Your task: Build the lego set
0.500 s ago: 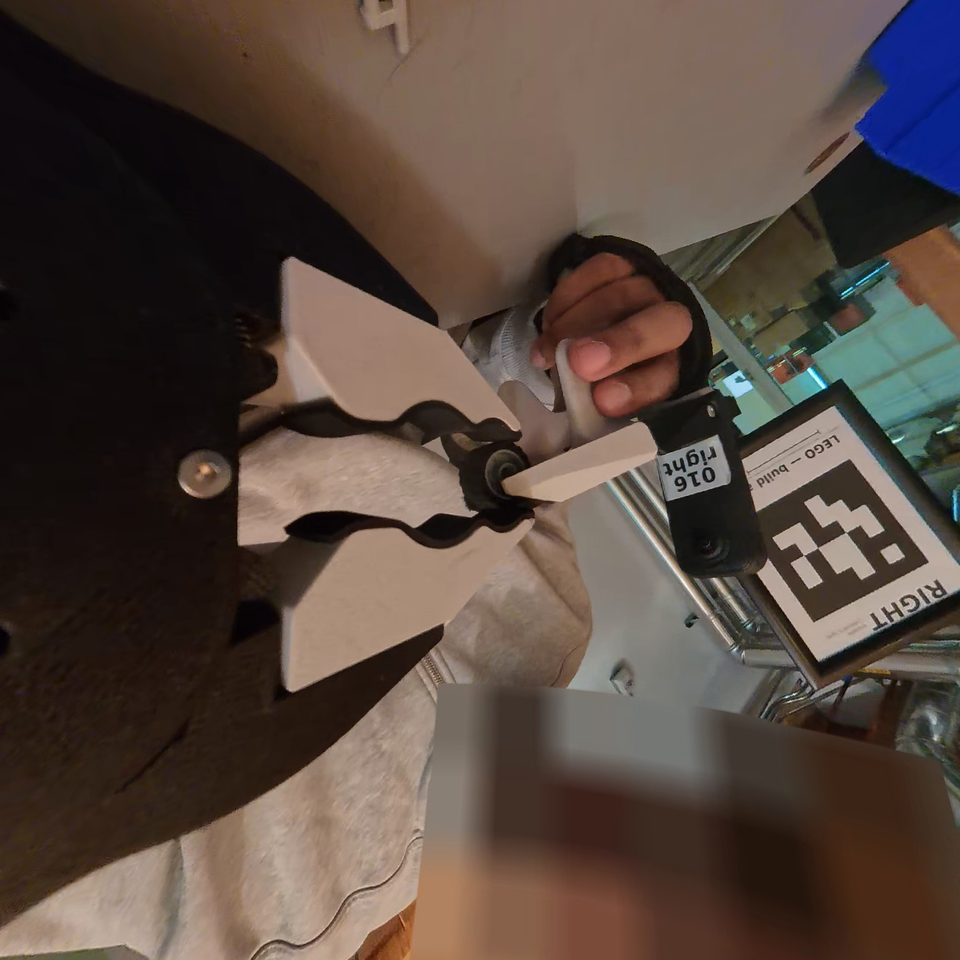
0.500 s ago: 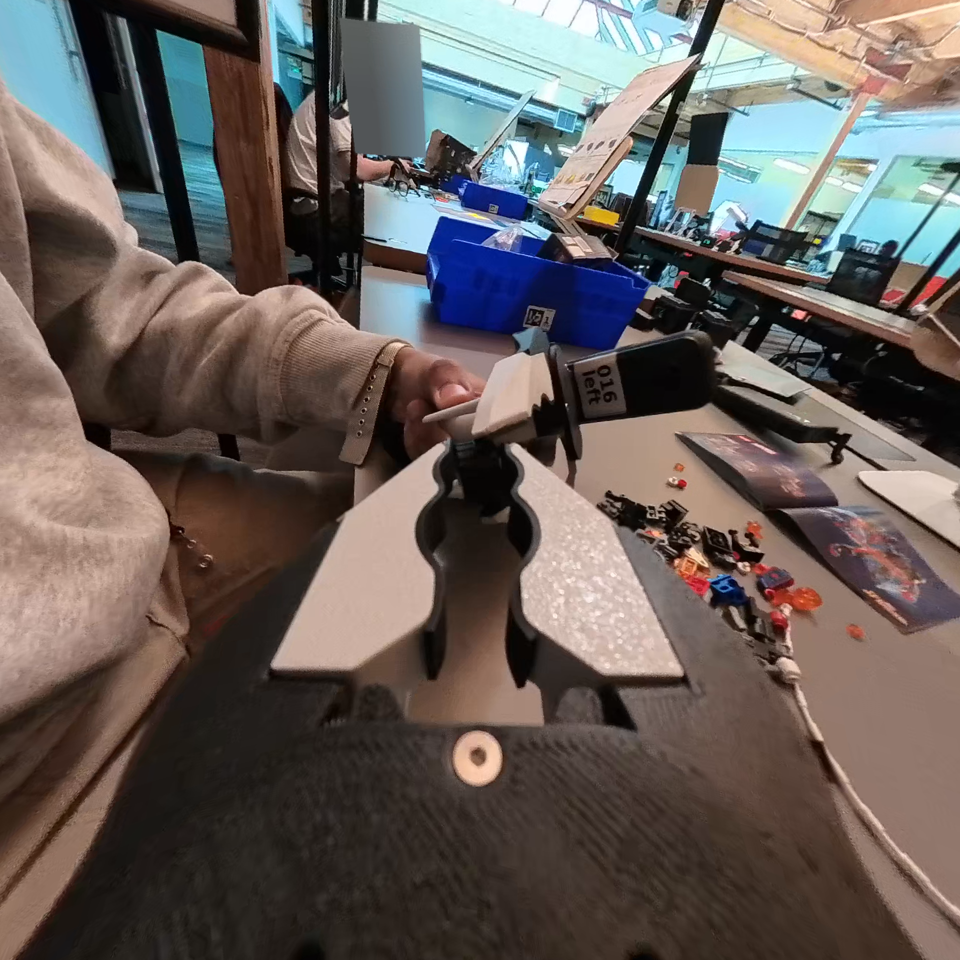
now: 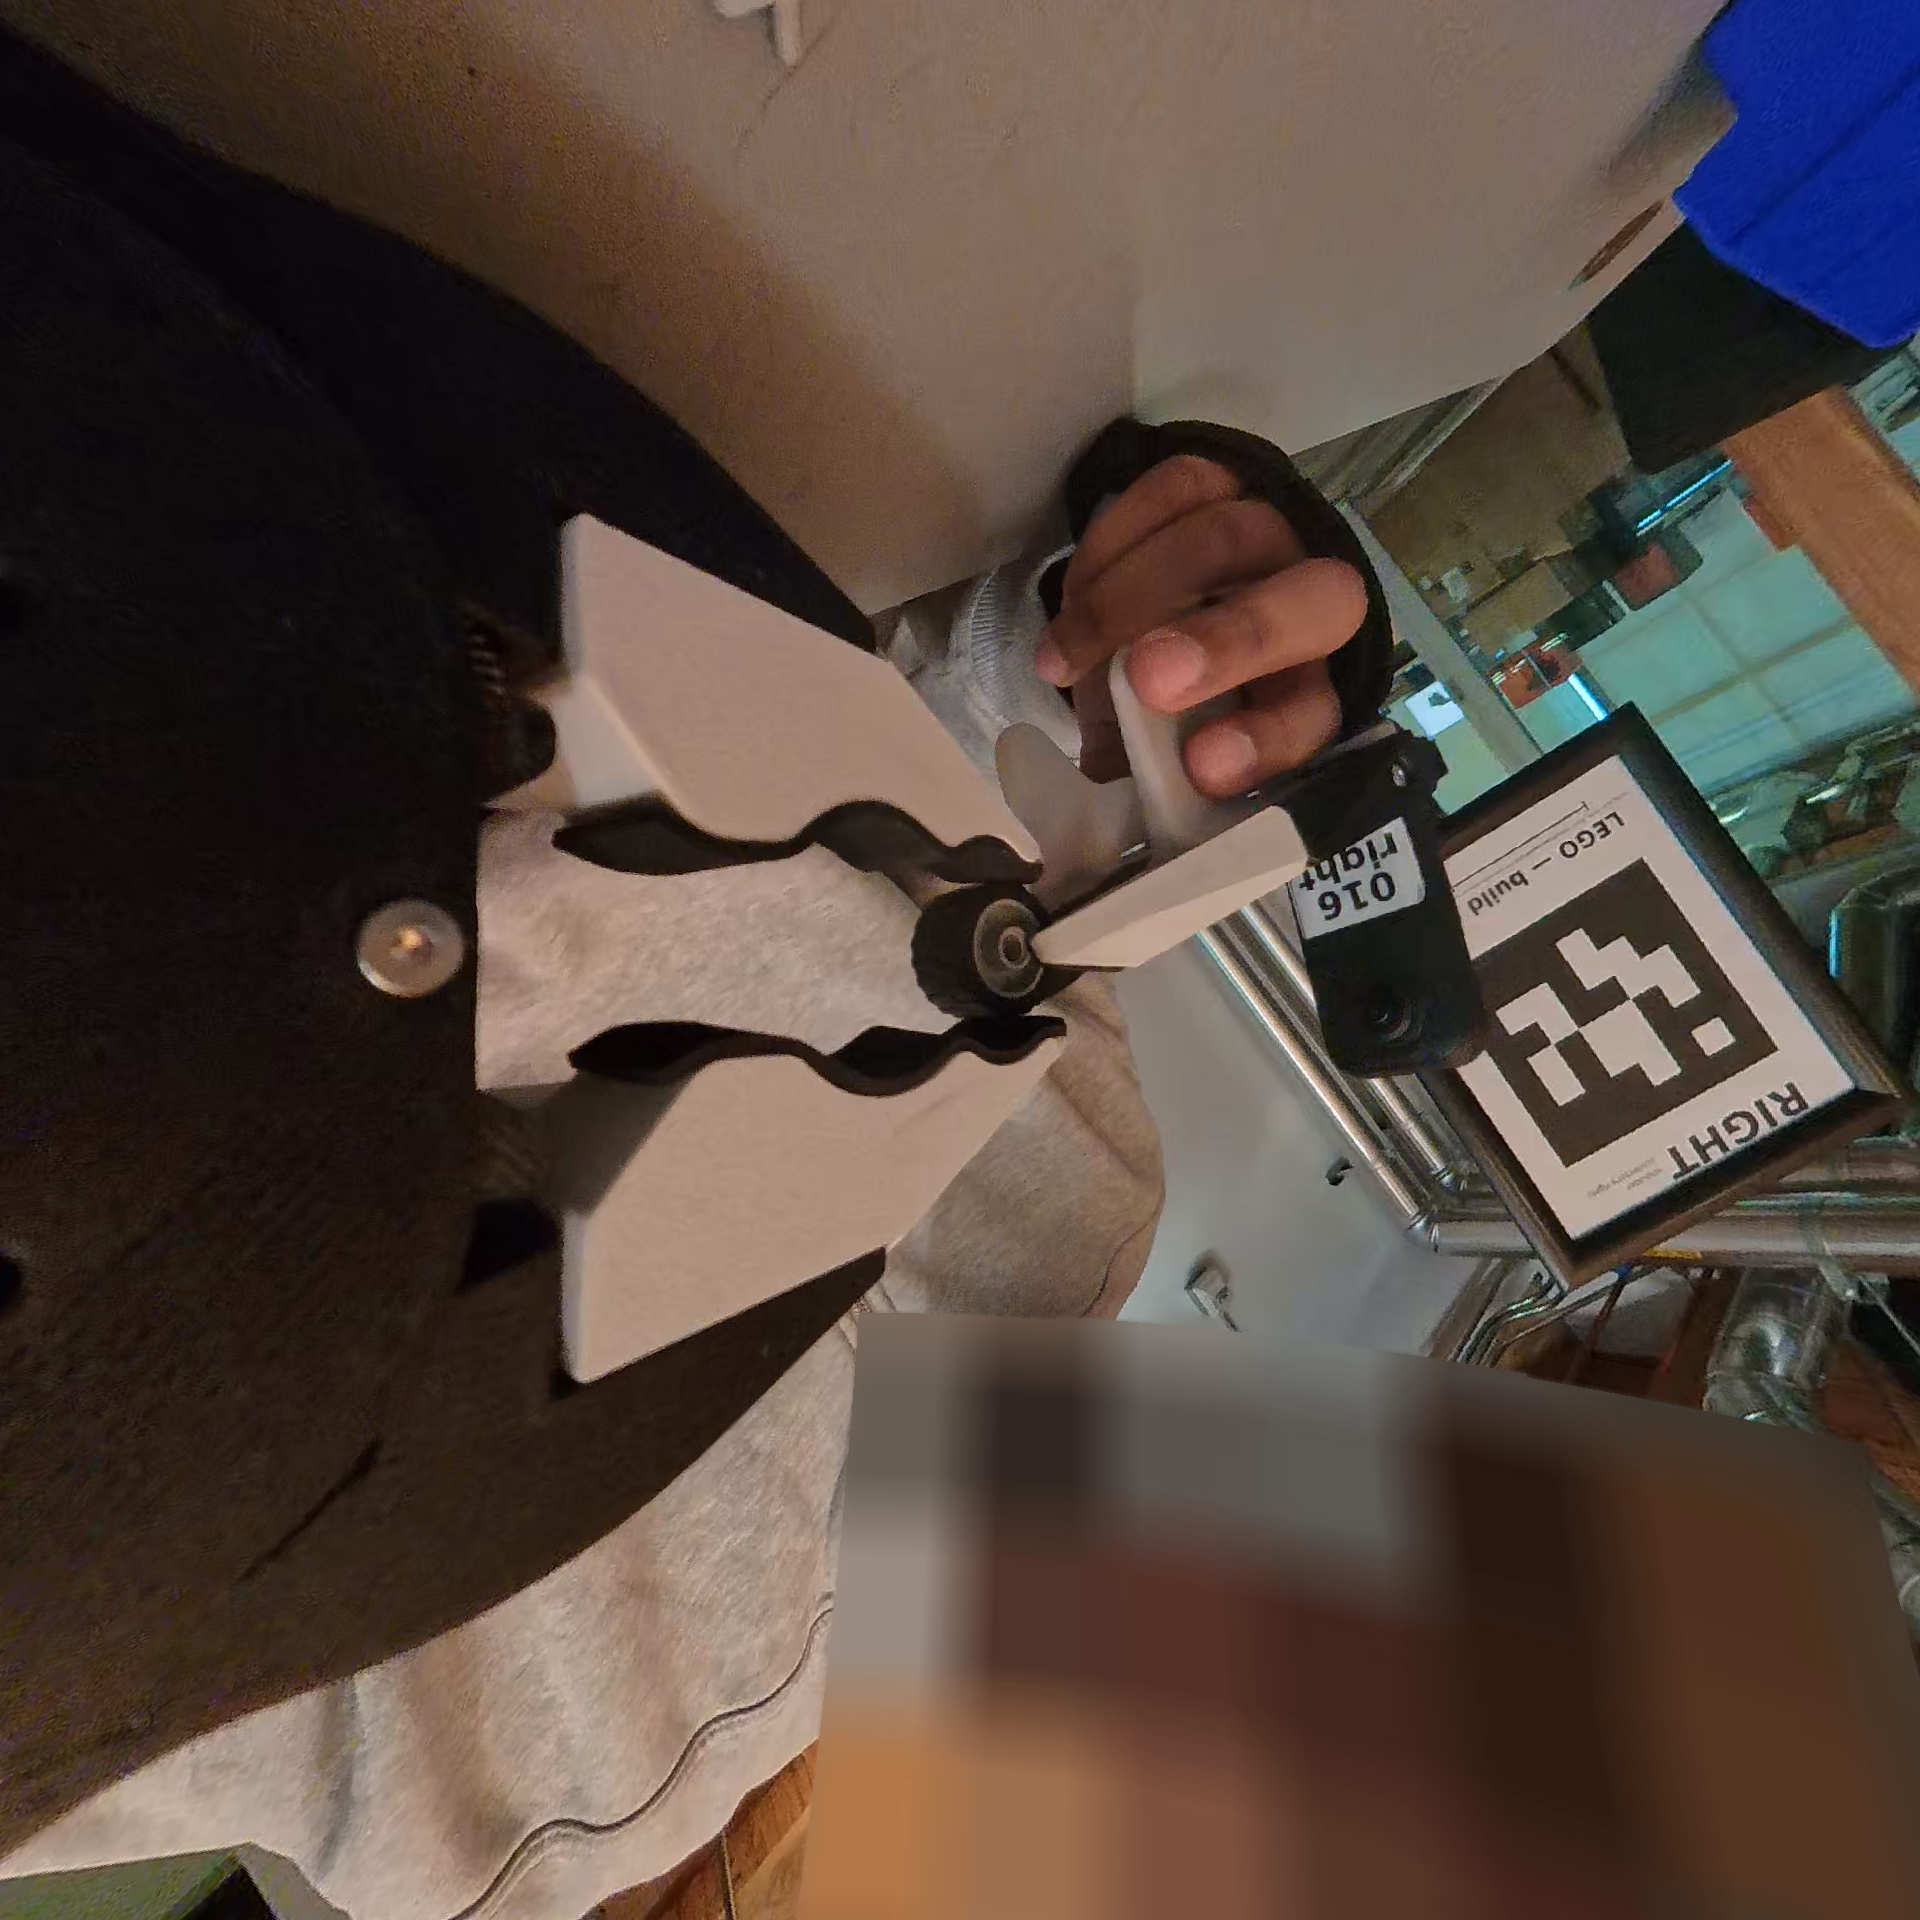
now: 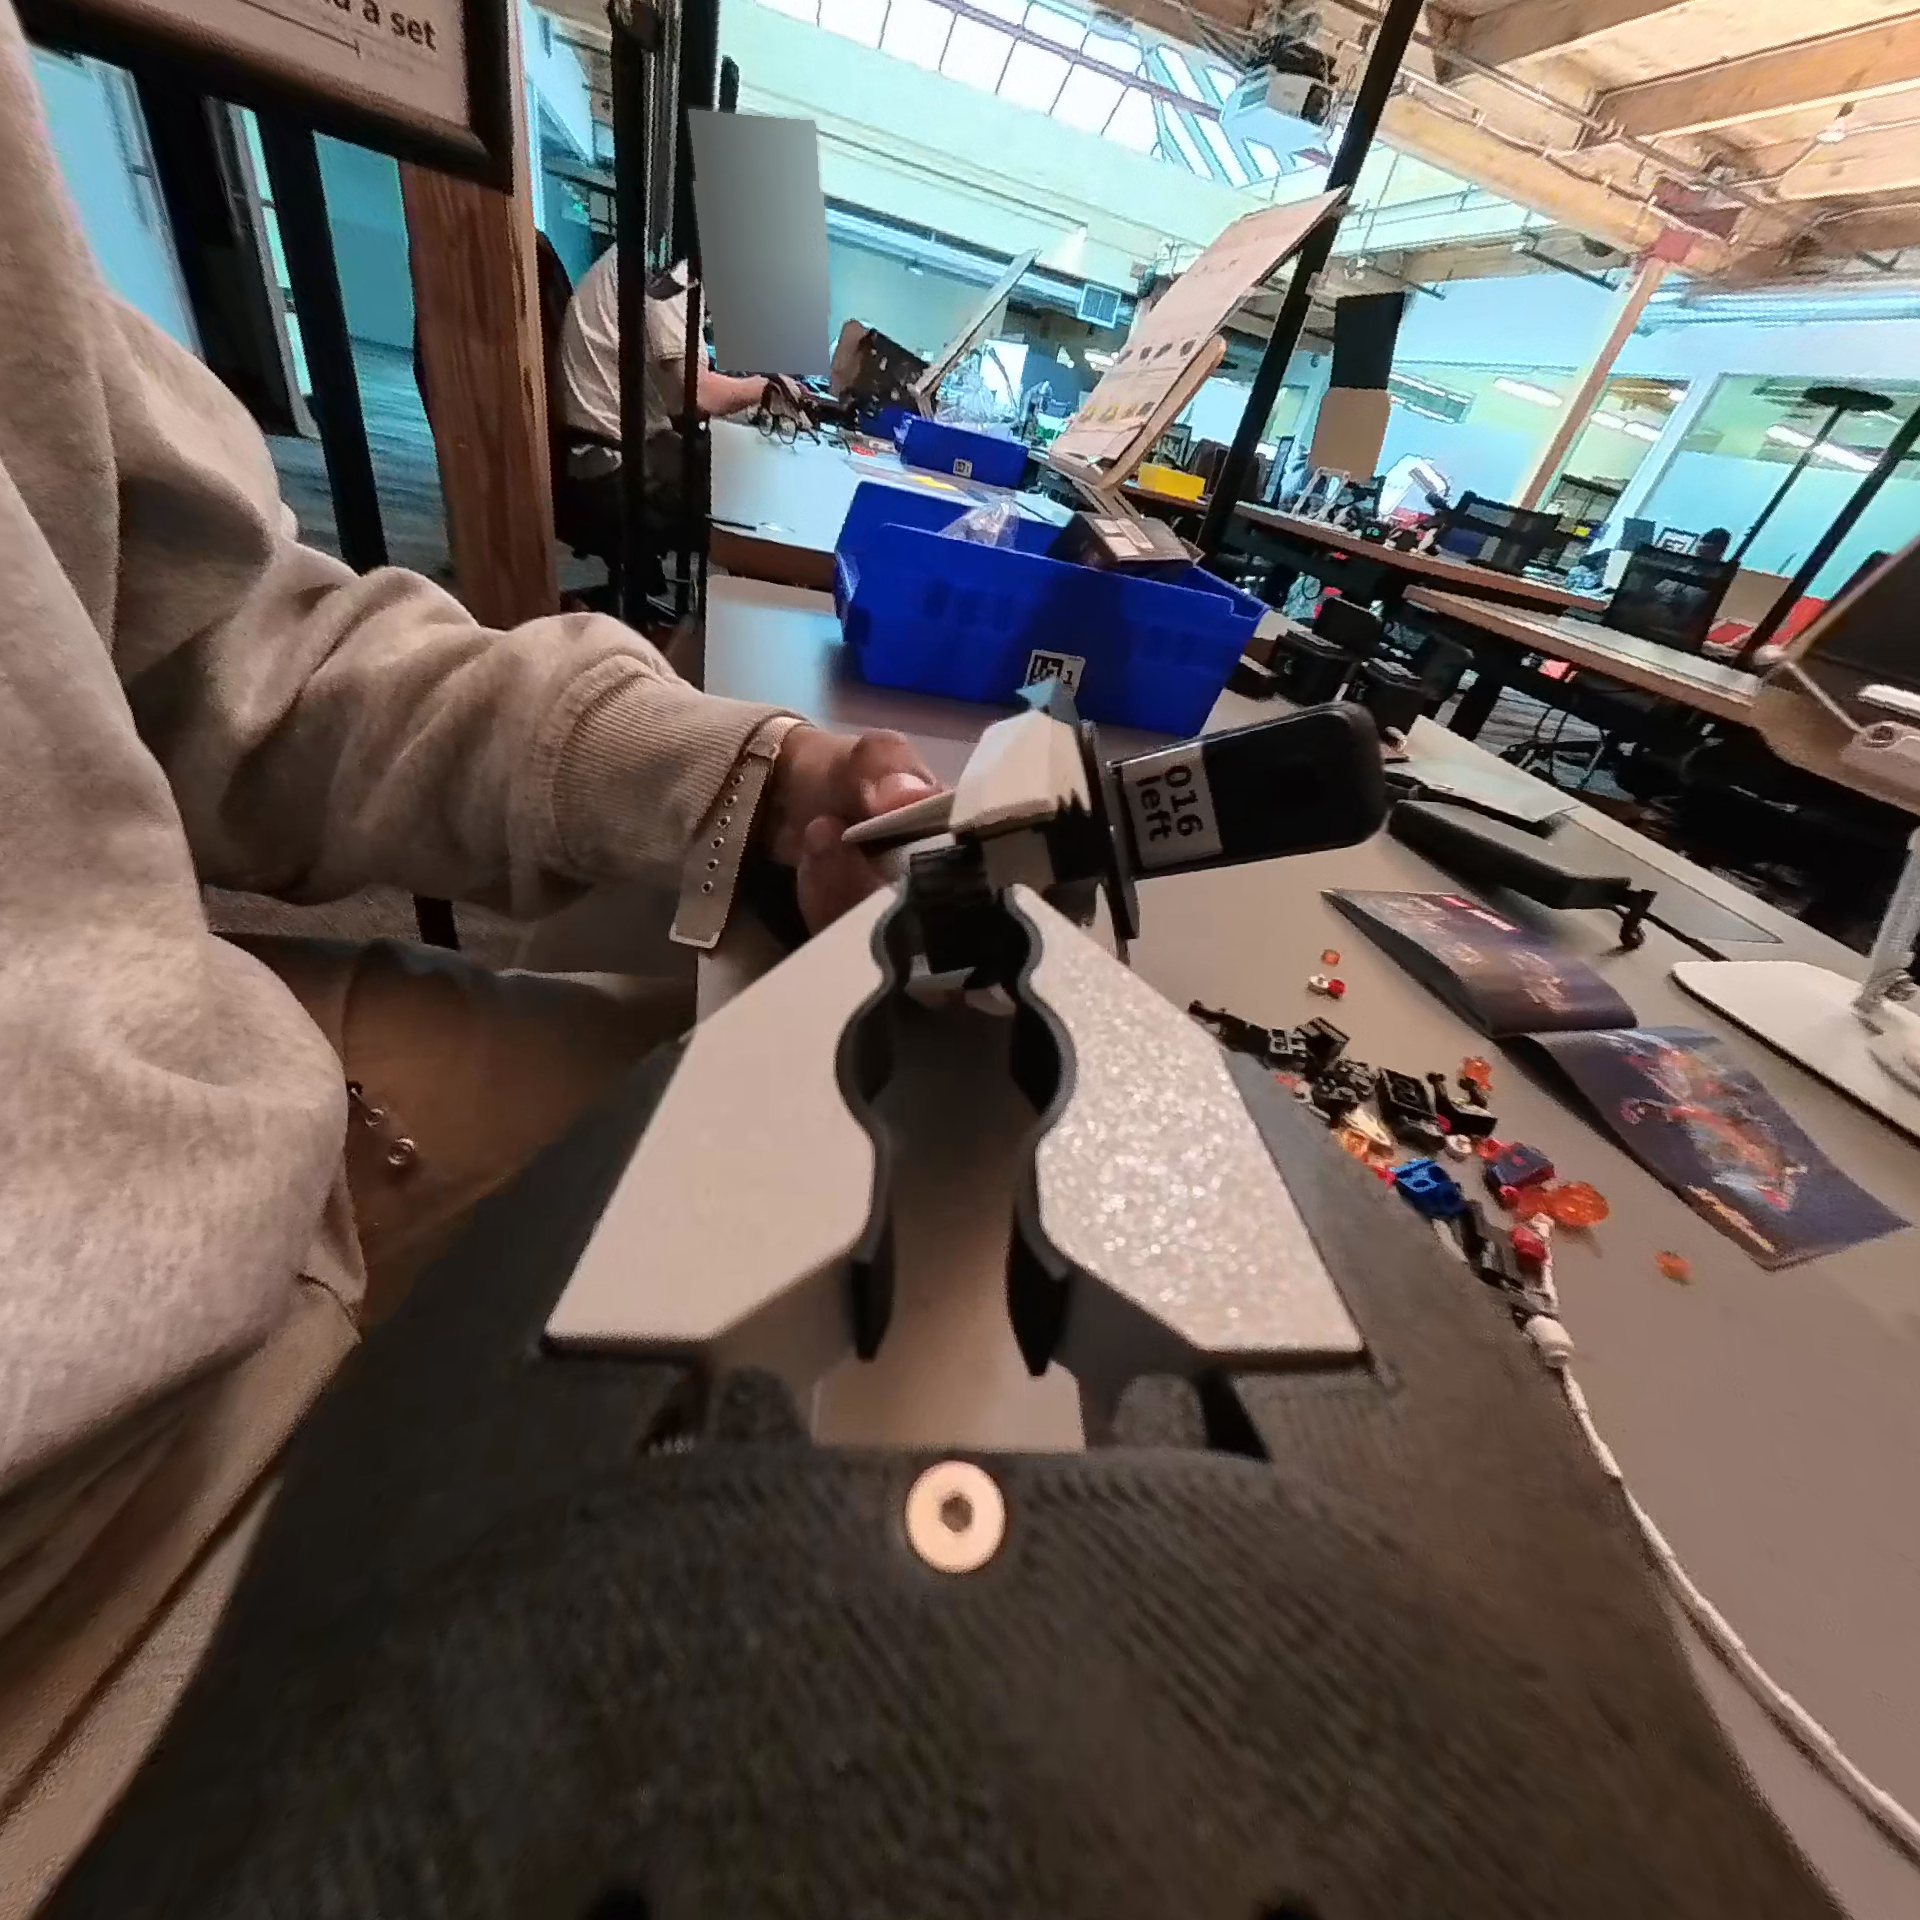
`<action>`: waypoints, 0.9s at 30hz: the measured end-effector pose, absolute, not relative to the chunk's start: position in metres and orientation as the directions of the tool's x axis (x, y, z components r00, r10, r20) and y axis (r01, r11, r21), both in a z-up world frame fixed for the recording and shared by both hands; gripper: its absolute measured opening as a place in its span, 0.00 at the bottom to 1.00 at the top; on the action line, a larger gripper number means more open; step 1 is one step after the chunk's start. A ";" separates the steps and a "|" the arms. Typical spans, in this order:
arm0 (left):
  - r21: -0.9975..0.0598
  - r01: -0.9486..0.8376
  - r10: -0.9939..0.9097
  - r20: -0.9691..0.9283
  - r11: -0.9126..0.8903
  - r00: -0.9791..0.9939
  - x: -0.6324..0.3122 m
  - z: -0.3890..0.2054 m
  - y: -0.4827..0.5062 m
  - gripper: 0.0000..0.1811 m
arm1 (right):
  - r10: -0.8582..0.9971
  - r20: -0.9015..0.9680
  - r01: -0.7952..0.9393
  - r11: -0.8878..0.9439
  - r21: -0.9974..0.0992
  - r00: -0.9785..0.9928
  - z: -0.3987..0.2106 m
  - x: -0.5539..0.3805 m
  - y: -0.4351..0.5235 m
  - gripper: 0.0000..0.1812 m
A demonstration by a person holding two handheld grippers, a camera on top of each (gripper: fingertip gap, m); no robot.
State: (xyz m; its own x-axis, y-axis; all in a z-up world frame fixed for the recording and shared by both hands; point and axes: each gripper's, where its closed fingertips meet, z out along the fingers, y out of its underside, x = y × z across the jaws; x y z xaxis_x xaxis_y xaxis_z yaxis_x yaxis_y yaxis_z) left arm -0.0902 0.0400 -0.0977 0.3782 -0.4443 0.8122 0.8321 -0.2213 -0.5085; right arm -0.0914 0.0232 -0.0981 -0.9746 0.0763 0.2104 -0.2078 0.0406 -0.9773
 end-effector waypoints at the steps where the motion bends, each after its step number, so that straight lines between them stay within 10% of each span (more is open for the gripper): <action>1: -0.508 0.833 -0.444 0.812 -0.219 0.379 -0.090 -0.098 0.040 0.14 | 0.077 0.207 -0.204 0.039 -0.978 -0.975 -0.098 -0.092 0.024 0.08; 9: -0.482 0.861 -0.394 0.831 -0.159 0.393 -0.104 -0.099 0.040 0.15 | 0.185 0.200 -0.188 0.081 -0.979 -0.962 -0.101 -0.107 0.023 0.07; 16: -0.730 0.683 -0.140 0.674 0.026 0.726 -0.128 -0.104 0.034 0.23 | 0.218 -0.102 0.095 -0.045 -0.994 -0.971 -0.092 -0.137 0.039 0.07; 27: -0.822 0.569 0.003 0.569 0.028 0.822 -0.136 -0.107 0.033 0.08 | 0.124 -0.484 0.474 -0.103 -0.875 -0.866 -0.100 -0.143 0.030 0.07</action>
